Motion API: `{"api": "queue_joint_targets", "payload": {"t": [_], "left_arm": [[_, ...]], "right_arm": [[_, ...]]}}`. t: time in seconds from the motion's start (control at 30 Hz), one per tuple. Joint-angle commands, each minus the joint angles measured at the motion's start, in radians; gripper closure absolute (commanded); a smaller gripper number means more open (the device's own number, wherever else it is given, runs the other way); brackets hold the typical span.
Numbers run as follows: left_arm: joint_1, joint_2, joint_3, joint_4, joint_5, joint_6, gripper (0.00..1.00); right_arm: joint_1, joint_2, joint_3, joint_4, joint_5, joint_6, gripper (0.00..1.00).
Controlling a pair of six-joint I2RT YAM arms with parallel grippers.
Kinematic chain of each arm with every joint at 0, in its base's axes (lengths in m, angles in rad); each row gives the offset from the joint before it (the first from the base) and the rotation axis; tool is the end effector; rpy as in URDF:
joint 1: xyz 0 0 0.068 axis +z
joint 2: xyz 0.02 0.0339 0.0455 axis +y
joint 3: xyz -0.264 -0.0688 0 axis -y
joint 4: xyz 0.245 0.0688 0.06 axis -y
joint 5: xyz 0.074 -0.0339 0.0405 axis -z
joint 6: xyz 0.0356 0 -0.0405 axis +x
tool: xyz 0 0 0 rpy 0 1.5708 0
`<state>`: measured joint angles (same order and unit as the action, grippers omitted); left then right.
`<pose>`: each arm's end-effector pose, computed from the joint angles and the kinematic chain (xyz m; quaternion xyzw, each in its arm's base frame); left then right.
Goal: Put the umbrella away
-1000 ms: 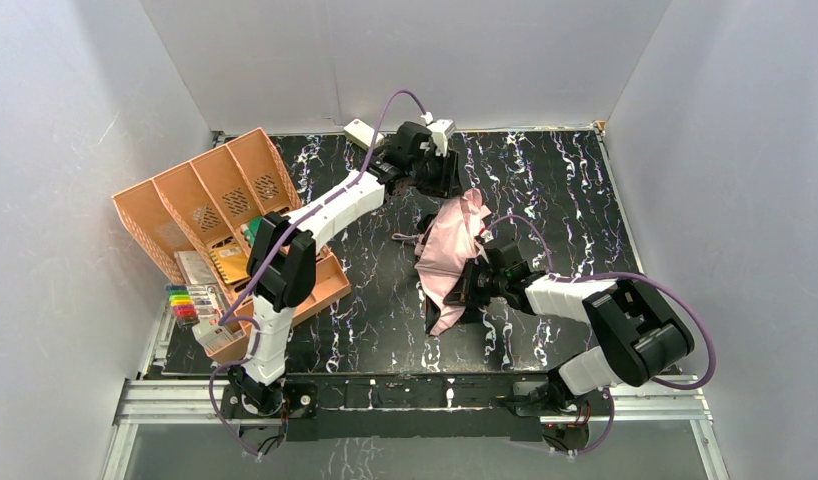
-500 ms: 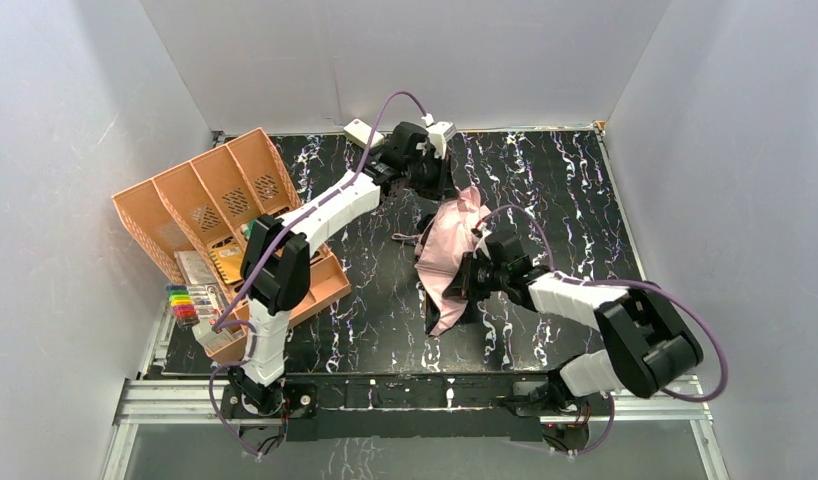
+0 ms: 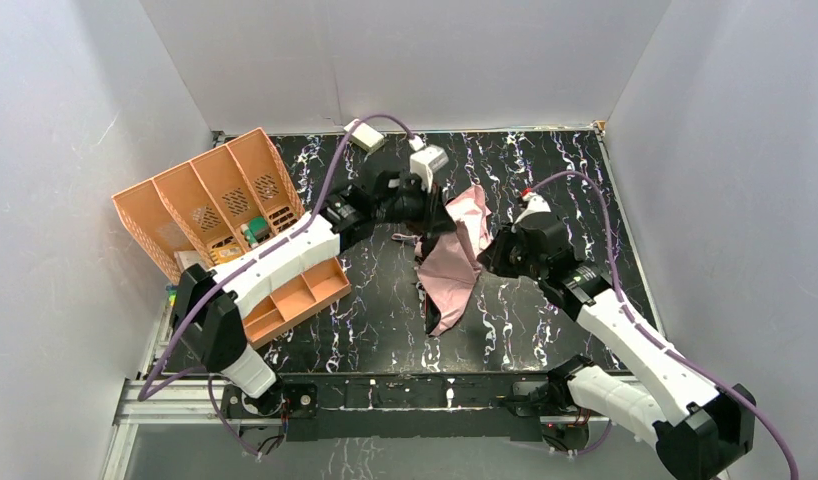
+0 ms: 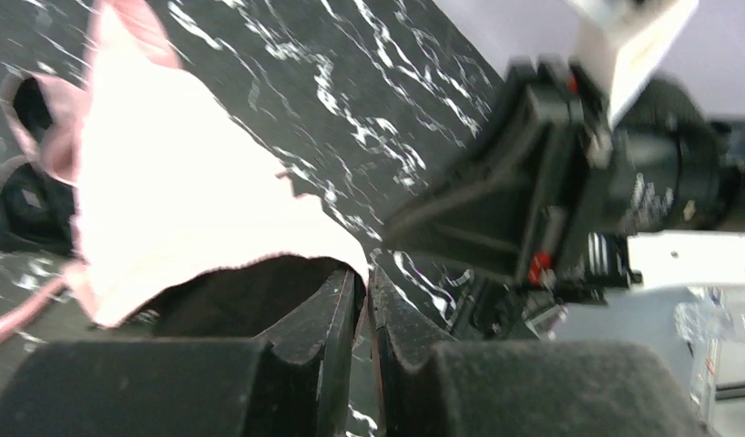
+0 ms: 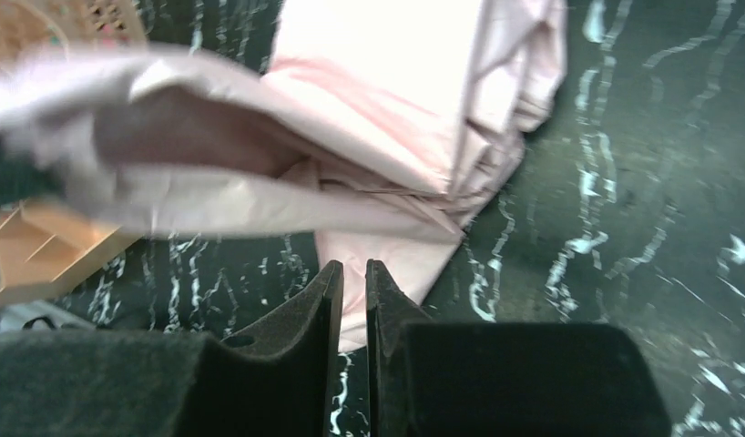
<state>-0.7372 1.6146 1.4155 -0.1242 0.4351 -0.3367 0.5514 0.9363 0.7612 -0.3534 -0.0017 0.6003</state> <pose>0.2745 -0.2695 0.3538 0.2812 0.7516 -0.4423 0.4004 0.1787 0.1100 0.2873 0.0208 0.8670 0.2717 0.4172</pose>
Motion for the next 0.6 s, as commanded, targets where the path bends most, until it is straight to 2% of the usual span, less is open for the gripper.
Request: {"api": "queue_joint_targets", "payload": {"t": [0.0, 0.1, 0.2, 0.4, 0.57], "left_arm": [[-0.104, -0.102, -0.143, 0.067, 0.001, -0.041, 0.89], [-0.164, -0.153, -0.252, 0.102, -0.025, -0.070, 0.89], [-0.199, -0.195, -0.364, 0.145, -0.041, -0.108, 0.89], [-0.248, -0.230, -0.519, 0.218, -0.077, -0.134, 0.89], [-0.271, -0.229, -0.583, 0.245, -0.067, -0.126, 0.83]], "right_arm": [[-0.004, -0.050, 0.078, -0.115, 0.206, 0.022, 0.77], [-0.005, -0.051, 0.125, -0.106, 0.245, 0.013, 0.77], [-0.005, -0.037, 0.146, -0.042, 0.206, -0.033, 0.77], [-0.007, 0.046, 0.147, 0.137, -0.085, -0.118, 0.78], [-0.007, 0.126, 0.119, 0.260, -0.311, -0.109, 0.78]]}}
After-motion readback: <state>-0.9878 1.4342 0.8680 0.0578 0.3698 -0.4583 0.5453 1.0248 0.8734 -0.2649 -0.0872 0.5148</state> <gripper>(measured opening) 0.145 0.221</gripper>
